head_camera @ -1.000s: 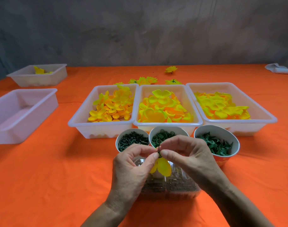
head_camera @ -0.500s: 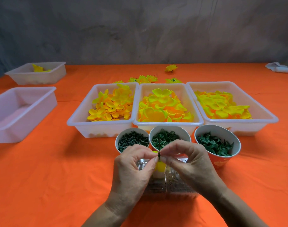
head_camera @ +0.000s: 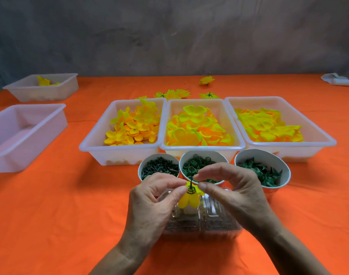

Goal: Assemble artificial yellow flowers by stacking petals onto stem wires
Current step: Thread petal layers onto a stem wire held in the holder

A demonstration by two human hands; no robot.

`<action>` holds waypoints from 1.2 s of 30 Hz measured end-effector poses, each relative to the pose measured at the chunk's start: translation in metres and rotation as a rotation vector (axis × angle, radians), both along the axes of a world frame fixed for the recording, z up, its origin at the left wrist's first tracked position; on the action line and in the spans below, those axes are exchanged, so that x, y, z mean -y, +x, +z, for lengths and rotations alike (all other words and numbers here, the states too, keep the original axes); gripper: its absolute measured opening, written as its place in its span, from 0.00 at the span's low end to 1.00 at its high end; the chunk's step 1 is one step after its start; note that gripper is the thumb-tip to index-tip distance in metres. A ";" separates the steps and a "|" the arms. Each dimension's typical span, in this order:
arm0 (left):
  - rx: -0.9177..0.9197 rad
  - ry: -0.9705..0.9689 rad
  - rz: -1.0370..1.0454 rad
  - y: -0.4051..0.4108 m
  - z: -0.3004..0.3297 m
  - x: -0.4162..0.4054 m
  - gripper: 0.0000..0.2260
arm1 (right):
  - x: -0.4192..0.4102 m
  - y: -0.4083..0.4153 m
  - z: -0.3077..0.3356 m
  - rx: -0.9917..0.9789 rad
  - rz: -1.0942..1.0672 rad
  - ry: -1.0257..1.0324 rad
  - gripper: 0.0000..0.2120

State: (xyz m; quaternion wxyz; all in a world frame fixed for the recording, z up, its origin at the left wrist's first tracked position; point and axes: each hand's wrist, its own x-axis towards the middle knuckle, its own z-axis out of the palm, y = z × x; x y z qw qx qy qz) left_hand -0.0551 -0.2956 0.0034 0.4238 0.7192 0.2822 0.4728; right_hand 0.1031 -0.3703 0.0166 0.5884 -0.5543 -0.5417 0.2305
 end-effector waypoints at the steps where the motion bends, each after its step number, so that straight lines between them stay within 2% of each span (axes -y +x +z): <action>1: -0.007 0.004 0.000 0.001 0.000 0.001 0.03 | 0.000 -0.003 -0.001 0.023 -0.003 -0.007 0.07; 6: -0.068 0.034 0.025 0.005 -0.003 0.000 0.07 | -0.002 -0.006 -0.006 0.058 -0.053 -0.016 0.09; 16: -0.112 0.075 0.010 0.005 -0.002 -0.004 0.03 | -0.009 0.003 0.003 0.218 0.005 -0.056 0.08; 19: -0.124 0.112 0.022 0.005 -0.003 -0.003 0.07 | -0.009 0.003 0.004 0.212 0.038 -0.055 0.08; 22: -0.116 0.093 0.019 0.005 -0.002 -0.003 0.03 | -0.009 0.002 0.005 0.170 0.054 -0.072 0.08; 24: -0.122 0.049 0.001 0.004 -0.001 -0.004 0.10 | -0.009 0.002 0.006 0.096 0.068 -0.091 0.07; 26: -0.125 -0.005 -0.029 0.002 -0.001 -0.004 0.12 | -0.007 0.002 0.006 0.042 0.059 -0.106 0.07; 32: -0.062 -0.072 -0.060 0.003 -0.002 -0.004 0.03 | -0.005 0.003 0.005 0.050 0.045 -0.091 0.07; 36: -0.037 -0.086 -0.074 0.006 -0.002 -0.007 0.06 | -0.007 0.002 0.004 0.072 0.045 -0.081 0.06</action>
